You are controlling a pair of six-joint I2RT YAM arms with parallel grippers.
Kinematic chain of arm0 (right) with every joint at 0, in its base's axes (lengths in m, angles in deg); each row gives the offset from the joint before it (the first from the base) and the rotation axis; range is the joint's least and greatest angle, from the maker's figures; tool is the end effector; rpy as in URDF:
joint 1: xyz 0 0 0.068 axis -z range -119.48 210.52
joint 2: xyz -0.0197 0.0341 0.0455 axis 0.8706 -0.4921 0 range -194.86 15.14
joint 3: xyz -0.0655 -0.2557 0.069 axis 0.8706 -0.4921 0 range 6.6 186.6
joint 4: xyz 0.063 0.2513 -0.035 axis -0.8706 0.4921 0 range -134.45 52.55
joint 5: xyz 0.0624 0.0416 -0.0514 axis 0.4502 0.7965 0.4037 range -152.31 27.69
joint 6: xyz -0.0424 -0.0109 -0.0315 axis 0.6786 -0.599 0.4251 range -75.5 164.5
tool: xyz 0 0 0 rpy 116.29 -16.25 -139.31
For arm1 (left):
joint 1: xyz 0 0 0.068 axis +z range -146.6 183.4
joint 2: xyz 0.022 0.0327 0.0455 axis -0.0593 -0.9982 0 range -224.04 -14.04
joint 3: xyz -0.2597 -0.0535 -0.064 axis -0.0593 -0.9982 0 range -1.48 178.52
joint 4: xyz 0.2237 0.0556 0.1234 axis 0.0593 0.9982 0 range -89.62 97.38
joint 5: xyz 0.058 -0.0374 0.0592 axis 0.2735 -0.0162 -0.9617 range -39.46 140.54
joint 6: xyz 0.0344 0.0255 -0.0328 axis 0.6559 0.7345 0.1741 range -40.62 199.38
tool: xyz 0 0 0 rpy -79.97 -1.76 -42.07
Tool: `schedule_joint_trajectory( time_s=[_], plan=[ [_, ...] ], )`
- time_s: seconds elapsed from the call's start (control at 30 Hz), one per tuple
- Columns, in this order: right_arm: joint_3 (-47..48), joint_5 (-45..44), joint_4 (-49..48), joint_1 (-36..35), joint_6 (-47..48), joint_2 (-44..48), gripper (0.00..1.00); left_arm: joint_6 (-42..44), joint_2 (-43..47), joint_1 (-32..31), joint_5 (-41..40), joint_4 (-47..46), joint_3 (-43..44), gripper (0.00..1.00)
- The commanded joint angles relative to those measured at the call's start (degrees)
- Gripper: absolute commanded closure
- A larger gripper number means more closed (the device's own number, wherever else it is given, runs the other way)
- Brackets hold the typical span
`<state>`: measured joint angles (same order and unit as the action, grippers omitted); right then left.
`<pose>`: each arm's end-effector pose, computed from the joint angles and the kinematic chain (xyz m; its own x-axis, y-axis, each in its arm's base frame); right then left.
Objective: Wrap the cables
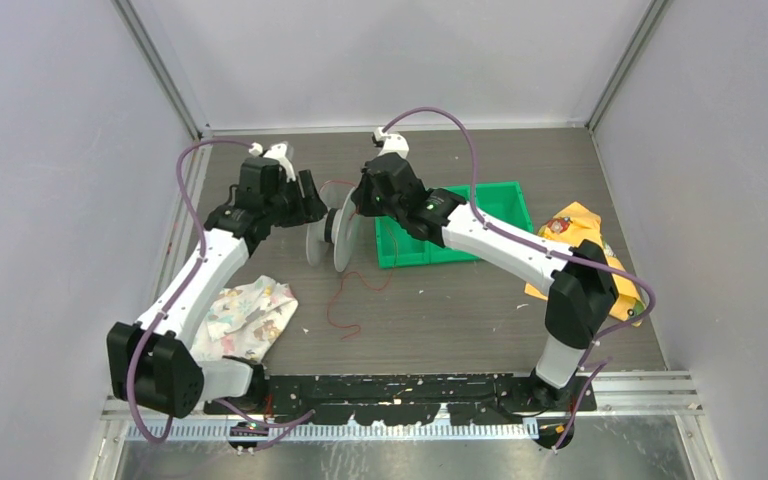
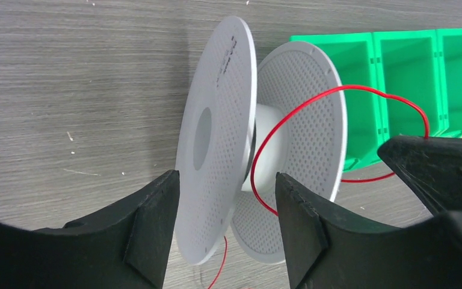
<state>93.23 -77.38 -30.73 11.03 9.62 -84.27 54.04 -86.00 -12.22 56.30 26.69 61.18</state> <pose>0.2749 0.3076 0.3299 -0.5711 0.1815 -0.8005 -0.3125 0.8537 0.4165 0.2675 -0.0784 0.3203 -0.6550 -0.2590 -0.7098 0.0731 0.9133 -0.4007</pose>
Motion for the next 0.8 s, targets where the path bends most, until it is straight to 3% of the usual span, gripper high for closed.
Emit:
schedule_joint_trajectory(
  time_s=[0.0, 0.77],
  plan=[
    [2.38, 0.02, -2.38, -0.28, -1.16, -0.60, 0.99, 0.24, -1.55, 0.15, -1.15, -3.78, 0.26, 0.40],
    [1.70, 1.35, -3.48, 0.28, -3.59, -1.39, 0.99, 4.60, -2.20, 0.11, 1.85, -4.32, -1.02, 0.54]
  ],
)
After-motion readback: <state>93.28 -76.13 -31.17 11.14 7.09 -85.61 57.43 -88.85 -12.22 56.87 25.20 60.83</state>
